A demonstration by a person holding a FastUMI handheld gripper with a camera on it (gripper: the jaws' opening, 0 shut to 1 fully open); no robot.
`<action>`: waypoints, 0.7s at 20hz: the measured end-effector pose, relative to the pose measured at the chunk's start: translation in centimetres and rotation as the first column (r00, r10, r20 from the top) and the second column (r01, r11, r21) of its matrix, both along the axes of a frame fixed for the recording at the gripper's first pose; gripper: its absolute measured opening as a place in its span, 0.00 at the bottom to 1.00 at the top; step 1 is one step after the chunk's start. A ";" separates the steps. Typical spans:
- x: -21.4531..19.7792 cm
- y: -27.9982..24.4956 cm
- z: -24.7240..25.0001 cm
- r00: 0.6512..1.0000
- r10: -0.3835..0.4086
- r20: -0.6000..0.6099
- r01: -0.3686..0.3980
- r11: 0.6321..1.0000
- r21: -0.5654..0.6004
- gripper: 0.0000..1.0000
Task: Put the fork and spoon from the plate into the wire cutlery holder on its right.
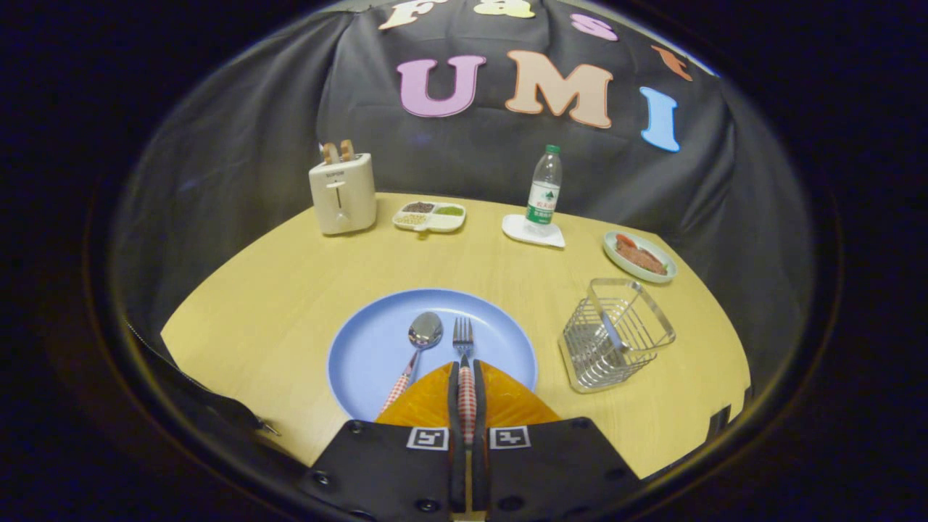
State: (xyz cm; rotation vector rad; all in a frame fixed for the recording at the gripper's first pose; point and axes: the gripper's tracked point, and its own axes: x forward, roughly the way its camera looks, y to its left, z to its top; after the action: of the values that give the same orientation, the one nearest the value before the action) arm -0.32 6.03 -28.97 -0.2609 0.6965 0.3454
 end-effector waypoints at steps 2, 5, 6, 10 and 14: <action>0.3 0.2 1.6 1.000 0.011 0.004 -0.011 1.000 0.011 0.07; 1.5 -0.7 5.4 1.000 -0.006 0.027 0.005 0.999 0.042 0.06; 2.0 -1.5 6.8 0.999 -0.021 0.033 0.019 0.998 0.052 0.06; 4.1 -5.8 11.4 0.994 -0.094 0.050 0.090 0.994 0.063 0.06; 4.8 -10.6 12.5 0.992 -0.124 0.017 0.124 0.992 -0.006 0.06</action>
State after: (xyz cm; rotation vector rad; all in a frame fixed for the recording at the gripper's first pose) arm 4.49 -4.54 -16.48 -0.2259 0.6946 0.2217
